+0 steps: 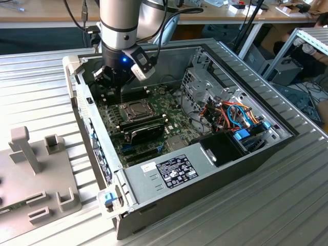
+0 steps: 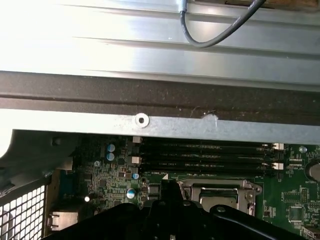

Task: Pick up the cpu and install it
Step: 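Install the first cpu locking lever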

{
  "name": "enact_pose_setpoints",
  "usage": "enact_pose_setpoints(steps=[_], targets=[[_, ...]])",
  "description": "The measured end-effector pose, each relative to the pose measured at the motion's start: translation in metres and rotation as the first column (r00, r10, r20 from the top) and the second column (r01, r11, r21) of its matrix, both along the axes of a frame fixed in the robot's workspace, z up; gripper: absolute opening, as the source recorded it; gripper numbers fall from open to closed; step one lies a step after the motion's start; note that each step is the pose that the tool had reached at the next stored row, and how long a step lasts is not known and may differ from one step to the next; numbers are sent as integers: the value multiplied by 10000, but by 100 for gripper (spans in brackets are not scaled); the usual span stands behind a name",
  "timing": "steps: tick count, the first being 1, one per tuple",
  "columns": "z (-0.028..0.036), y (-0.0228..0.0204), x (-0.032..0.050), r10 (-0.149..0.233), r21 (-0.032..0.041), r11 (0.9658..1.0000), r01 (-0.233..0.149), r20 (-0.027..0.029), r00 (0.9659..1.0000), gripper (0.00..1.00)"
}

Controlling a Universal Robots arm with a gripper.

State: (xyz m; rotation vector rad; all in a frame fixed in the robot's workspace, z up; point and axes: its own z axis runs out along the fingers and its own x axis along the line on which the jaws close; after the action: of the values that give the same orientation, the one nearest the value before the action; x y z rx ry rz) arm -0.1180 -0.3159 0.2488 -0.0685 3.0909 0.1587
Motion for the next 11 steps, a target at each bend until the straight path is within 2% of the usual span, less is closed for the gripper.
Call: enact_pose_setpoints(steps=[6, 7, 11], targets=[[0, 0, 0, -1, 363, 9993, 1, 0, 10000, 11], [0, 1, 0, -1, 394, 9992, 1, 0, 10000, 11], [0, 0, 1, -1, 397, 9992, 1, 1, 10000, 11]])
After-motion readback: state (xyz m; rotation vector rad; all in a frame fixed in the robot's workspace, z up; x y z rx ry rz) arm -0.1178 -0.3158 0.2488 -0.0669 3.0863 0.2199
